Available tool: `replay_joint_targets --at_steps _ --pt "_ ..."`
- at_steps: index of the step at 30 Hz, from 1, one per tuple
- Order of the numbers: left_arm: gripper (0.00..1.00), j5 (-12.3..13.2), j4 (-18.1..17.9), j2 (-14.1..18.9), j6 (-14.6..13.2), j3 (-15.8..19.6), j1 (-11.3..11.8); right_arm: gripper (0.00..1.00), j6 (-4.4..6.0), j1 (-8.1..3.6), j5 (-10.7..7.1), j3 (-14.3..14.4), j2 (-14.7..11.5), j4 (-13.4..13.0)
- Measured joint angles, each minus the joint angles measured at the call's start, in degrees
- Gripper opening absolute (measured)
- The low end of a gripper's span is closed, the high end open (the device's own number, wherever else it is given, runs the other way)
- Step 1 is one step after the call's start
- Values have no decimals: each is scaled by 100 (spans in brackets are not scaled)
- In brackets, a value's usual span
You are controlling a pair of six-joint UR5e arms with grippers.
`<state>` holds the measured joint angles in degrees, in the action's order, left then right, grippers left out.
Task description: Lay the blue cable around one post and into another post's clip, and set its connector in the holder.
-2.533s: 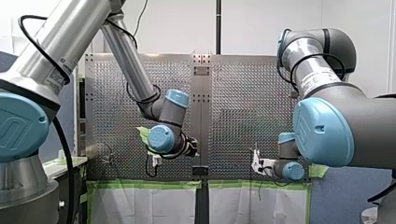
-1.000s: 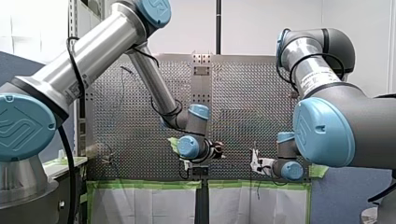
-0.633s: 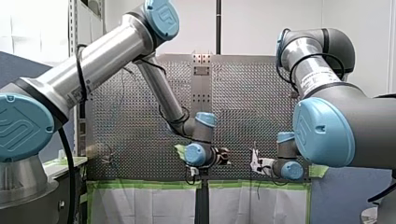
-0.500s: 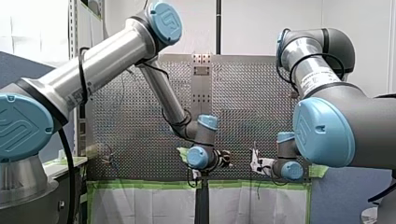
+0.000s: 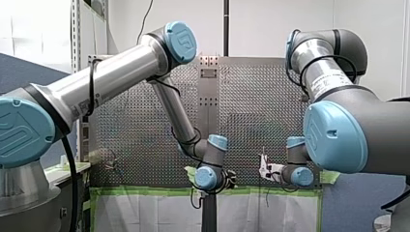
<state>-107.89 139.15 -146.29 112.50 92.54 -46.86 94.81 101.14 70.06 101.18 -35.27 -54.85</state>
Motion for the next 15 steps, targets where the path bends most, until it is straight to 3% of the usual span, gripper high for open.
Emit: replay_joint_targets --at_steps 4,15 --pt "100 -166 -42 -45 -21 -2 -15 0 -1 0 0 1 0 0" --pt "100 -229 -451 -51 -16 -3 -183 0 11 -1 7 -3 6 7"
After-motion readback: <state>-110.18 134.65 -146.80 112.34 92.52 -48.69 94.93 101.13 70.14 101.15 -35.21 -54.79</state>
